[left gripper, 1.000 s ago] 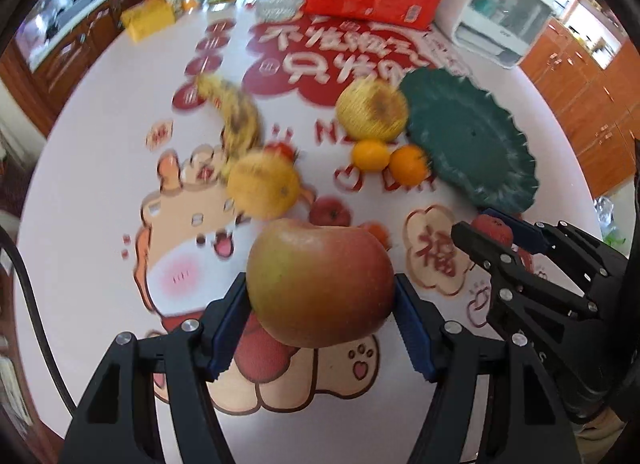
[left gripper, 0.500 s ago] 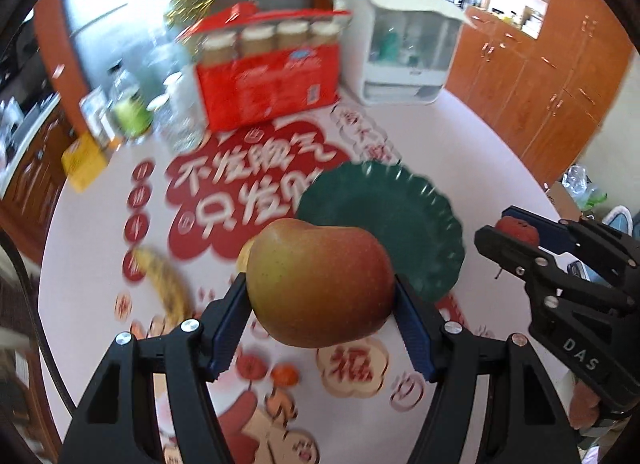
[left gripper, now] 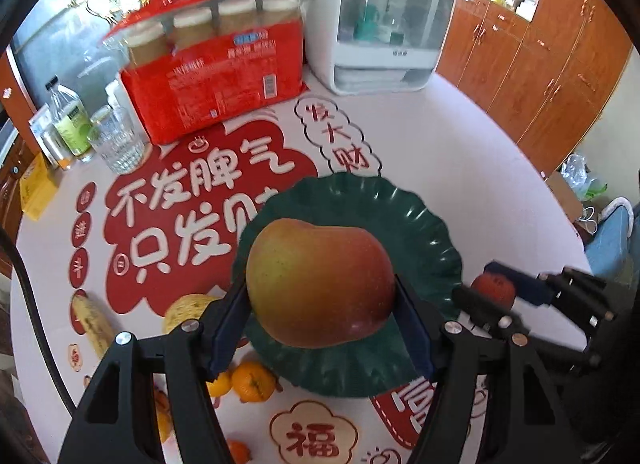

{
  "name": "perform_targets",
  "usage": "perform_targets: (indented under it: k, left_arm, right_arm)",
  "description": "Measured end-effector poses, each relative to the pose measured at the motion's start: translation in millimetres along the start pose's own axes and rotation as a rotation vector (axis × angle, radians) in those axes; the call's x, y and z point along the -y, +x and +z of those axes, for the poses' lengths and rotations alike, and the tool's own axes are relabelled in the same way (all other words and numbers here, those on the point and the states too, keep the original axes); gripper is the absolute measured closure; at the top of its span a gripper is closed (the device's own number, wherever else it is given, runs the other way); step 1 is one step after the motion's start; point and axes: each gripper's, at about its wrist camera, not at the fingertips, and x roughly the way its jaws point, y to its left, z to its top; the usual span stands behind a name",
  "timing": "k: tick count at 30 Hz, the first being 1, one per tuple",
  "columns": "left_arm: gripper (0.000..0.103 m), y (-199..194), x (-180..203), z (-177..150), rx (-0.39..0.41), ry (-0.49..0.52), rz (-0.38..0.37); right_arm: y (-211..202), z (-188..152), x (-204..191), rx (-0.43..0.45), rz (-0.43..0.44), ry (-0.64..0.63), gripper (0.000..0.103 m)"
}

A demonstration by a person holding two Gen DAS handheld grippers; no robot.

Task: Organize fruits
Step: 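Carry the apple with the left tool while the right tool carries the small fruit to the green plate, then open the left tool releasing the apple while the right tool releases the small fruit on the plate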

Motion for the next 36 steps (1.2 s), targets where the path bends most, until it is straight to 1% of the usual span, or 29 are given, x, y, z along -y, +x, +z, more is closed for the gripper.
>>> perform_targets:
  k: [4, 7, 13, 16, 18, 21, 24, 26, 27, 28, 29, 31, 34, 36]
  left_arm:
    - [0.035, 36.5, 6.0, -1.0, -0.062, -0.002, 0.000]
    - [0.035, 58.2, 7.3, -2.7, -0.097, -0.008, 0.003]
    - [0.035, 89.9, 9.0, -5.8, -0.148, -0.018, 0.001]
    - [0.035, 100.4, 9.3, -8.0, -0.166, -0.020, -0.002]
    - [0.035, 99.8, 10.4, -7.9, -0.148, -0.015, -0.001]
    - [0.035, 101.4, 12.8, -8.5, -0.148, -0.002, 0.007]
    - [0.035, 101.9, 12.8, -9.1, -0.153, -0.003, 0.007]
    - [0.034, 100.9, 11.9, -8.9, -0.156, -0.012, 0.001]
    - [0.030, 99.9, 11.2, -8.7, -0.155, -0.018, -0.005]
    - [0.022, 96.9, 10.7, -8.1, -0.148, -0.025, -0.016]
    - [0.019, 94.2, 10.3, -7.8, -0.141, -0.029, -0.019]
    - [0.011, 86.2, 10.6, -6.9, -0.116, -0.032, -0.022]
    - [0.008, 78.5, 12.4, -6.5, -0.110, -0.026, -0.026]
    - [0.008, 74.5, 12.6, -6.8, -0.112, -0.030, -0.026]
  right_arm:
    - [35.1, -11.5, 5.1, -0.070, 0.008, 0.015, 0.070]
    - [52.7, -15.9, 9.0, -0.108, 0.020, 0.023, 0.070]
    - [72.7, -19.9, 8.3, -0.129, 0.026, 0.007, 0.070]
    - [82.1, -20.8, 7.0, -0.142, 0.029, 0.000, 0.070]
    - [86.3, -20.8, 6.1, -0.147, 0.029, -0.006, 0.070]
    - [90.5, -23.9, 2.0, -0.152, 0.023, -0.025, 0.070]
    - [93.1, -26.3, -0.1, -0.161, 0.036, -0.030, 0.068]
    - [91.9, -28.1, -1.4, -0.155, 0.040, -0.032, 0.065]
    - [90.6, -28.6, -2.1, -0.149, 0.039, -0.034, 0.060]
    - [87.8, -29.3, -3.1, -0.138, 0.038, -0.040, 0.055]
    - [85.3, -29.3, -3.8, -0.128, 0.038, -0.045, 0.052]
    - [79.5, -29.5, -5.3, -0.106, 0.042, -0.058, 0.041]
    - [73.6, -30.2, -7.1, -0.088, 0.035, -0.075, 0.033]
    - [71.7, -31.2, -8.1, -0.088, 0.033, -0.076, 0.033]
